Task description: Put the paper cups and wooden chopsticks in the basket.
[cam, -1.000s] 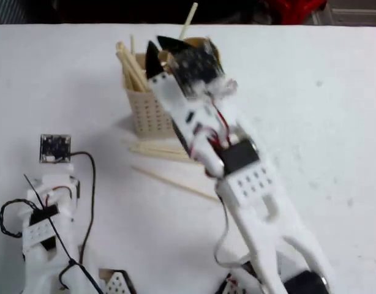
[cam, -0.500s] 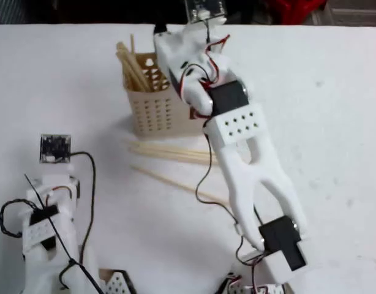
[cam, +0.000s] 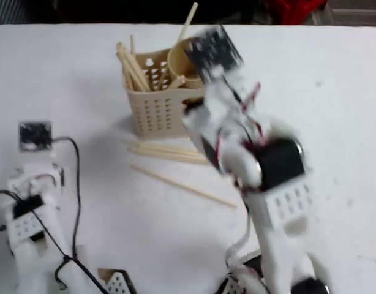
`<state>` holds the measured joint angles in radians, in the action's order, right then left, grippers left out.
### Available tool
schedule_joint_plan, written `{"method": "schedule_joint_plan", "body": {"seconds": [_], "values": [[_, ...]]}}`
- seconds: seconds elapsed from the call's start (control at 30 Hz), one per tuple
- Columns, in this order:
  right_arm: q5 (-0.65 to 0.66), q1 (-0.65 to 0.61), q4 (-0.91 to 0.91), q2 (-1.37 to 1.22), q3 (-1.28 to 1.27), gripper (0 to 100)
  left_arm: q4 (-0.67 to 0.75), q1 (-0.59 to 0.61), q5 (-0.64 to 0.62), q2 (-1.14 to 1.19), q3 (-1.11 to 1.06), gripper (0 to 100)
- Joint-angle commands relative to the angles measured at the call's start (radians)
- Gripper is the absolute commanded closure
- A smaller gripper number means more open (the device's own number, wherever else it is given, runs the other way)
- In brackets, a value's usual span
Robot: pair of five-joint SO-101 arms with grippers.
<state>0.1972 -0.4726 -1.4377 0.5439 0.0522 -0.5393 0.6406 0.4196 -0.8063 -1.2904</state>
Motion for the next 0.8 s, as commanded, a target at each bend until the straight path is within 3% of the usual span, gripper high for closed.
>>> {"method": "schedule_joint_plan", "body": {"seconds": [0.0,0.17,0.37,0.53,0.77], "values": [[0.091,0.001,0.051,0.306,-0.354,98.1,-0.368,0.028,0.052,-0.022,0.382,84],[0.209,0.14,0.185,0.544,-0.818,98.1,-0.684,-0.042,0.061,-0.016,0.753,80],[0.293,0.34,0.357,0.728,-1.235,98.1,-0.933,-0.312,0.029,-0.013,1.129,80],[0.305,0.426,0.458,0.843,-1.475,98.1,-0.976,-0.538,-0.057,0.105,1.361,79],[0.307,0.47,0.521,1.044,-1.657,97.9,-0.97,-0.753,-0.118,0.558,1.781,79]]}}
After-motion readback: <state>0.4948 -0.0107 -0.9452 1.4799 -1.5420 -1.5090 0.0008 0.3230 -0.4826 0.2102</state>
